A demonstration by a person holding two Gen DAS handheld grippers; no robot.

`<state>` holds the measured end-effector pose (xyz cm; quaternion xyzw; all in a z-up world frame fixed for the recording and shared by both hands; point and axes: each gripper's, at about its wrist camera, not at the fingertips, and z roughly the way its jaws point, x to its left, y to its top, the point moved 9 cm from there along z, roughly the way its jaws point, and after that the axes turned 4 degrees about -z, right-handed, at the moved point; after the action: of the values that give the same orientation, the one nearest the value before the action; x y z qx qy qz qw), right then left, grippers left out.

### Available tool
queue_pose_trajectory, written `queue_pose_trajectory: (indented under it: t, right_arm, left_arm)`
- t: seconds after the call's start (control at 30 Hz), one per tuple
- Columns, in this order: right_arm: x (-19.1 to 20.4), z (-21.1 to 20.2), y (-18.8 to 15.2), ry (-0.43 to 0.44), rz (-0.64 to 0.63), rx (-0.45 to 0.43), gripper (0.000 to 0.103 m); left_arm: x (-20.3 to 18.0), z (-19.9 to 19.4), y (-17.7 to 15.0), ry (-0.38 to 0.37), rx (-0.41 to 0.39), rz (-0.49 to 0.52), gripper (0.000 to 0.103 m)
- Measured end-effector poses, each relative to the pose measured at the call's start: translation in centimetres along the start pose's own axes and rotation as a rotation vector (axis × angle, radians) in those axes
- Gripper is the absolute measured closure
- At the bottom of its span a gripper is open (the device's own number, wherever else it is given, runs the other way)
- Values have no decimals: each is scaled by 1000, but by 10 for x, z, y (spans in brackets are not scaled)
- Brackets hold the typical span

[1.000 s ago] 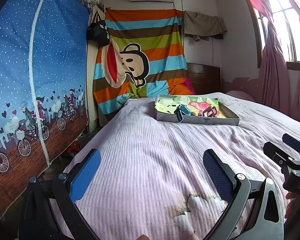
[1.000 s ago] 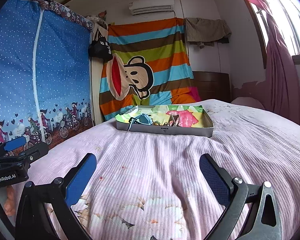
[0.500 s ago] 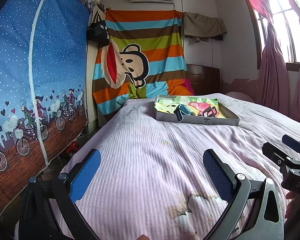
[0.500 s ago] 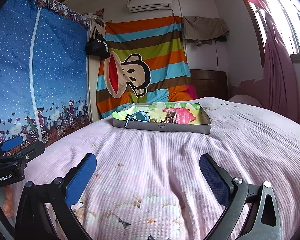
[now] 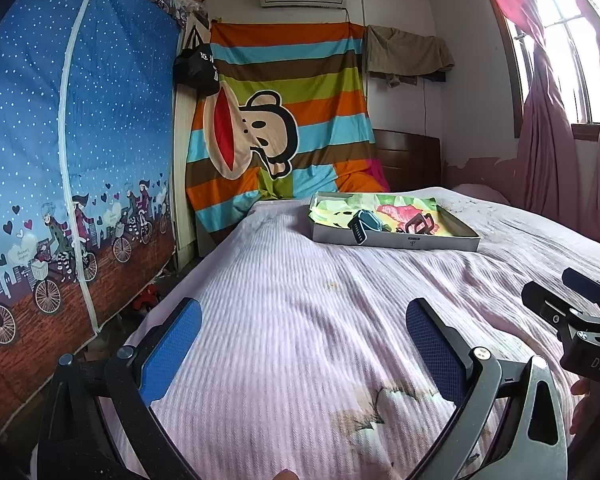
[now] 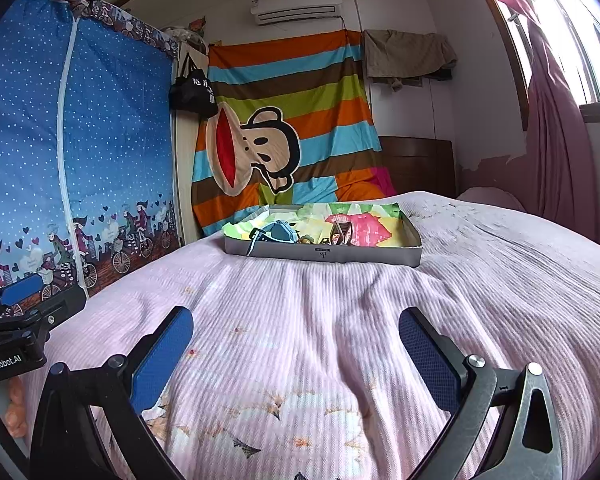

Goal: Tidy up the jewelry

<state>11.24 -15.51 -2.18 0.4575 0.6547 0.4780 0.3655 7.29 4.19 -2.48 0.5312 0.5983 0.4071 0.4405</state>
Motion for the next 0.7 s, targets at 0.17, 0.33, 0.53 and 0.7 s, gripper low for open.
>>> queue_pose_trajectory:
  t: [0.17,0.33,0.53,0.7]
  right_arm:
    - [1,-1,2,1,-4,-5,0]
    - [1,-1,1,0,-2,-5,0]
    - [1,-1,1,1,-3,-5,0]
    - [1,-1,1,0,-3,-5,0]
  left_arm:
    - [-2,-1,0,-5,-1,2,3]
    - [-2,-2,2,-4,-4,6,3]
    - [-2,-2,2,-3,-4,4,3]
    - [-2,-2,1,-4,-4,6,3]
